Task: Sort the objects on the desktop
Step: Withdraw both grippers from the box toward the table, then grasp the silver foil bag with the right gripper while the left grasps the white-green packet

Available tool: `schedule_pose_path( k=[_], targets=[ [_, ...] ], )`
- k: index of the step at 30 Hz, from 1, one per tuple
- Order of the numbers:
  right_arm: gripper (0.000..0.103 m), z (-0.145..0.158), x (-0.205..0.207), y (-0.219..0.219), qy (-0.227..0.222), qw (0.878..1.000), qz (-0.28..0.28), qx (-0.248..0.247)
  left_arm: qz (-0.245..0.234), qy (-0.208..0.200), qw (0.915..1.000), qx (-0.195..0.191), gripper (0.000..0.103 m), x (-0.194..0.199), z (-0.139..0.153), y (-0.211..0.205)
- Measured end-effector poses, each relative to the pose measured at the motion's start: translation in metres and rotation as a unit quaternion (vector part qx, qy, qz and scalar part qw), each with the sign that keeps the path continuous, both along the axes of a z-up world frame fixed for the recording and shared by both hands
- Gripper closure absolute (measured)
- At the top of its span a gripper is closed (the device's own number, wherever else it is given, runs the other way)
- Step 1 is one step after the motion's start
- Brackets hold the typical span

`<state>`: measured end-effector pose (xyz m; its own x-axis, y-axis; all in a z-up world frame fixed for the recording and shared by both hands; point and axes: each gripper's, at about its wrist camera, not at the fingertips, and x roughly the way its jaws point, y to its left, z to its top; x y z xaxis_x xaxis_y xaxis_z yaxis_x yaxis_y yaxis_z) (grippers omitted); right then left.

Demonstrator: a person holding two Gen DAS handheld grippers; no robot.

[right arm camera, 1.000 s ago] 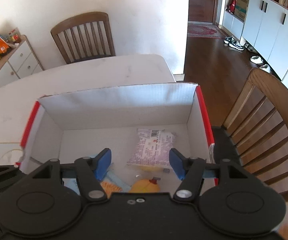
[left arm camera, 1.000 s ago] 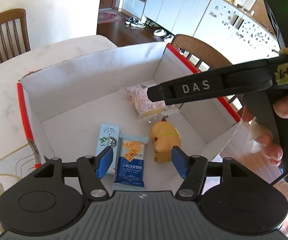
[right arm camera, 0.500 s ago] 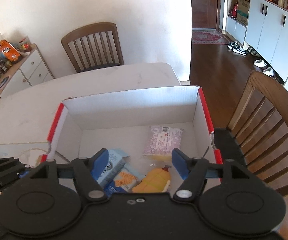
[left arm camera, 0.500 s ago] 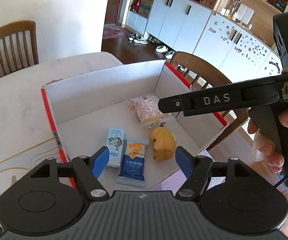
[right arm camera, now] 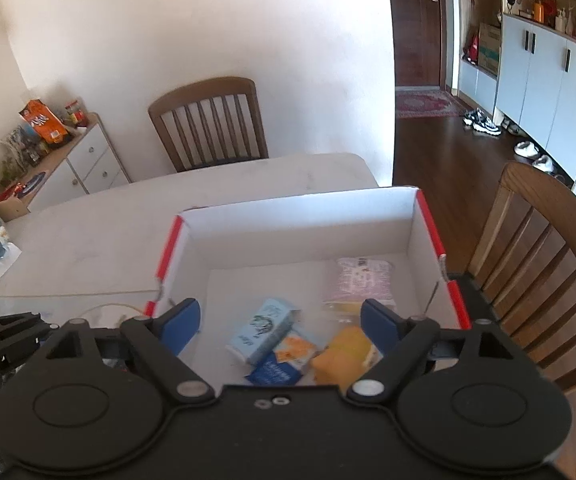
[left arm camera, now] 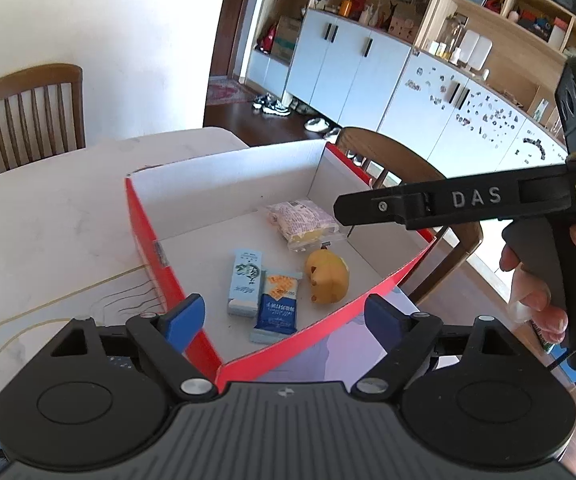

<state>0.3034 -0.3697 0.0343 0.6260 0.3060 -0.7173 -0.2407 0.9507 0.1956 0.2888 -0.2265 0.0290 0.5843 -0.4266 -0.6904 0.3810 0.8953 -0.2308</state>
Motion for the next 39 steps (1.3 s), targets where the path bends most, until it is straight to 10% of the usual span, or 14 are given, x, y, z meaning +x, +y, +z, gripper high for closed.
schedule_pose_path(
  k=[3,39],
  targets=[
    [0.013,0.005,-0.013,0.011,-0.013,1.000,0.005,0.001,0.001,-0.015,0.9999,-0.001,0.000,-0.011,0.004,0.013],
    [0.007,-0.003,-0.097,0.172,-0.034,0.999,0.038,-0.006,0.072,-0.080,0.9942,-0.007,0.000,-0.091,0.017,0.243]
  ],
)
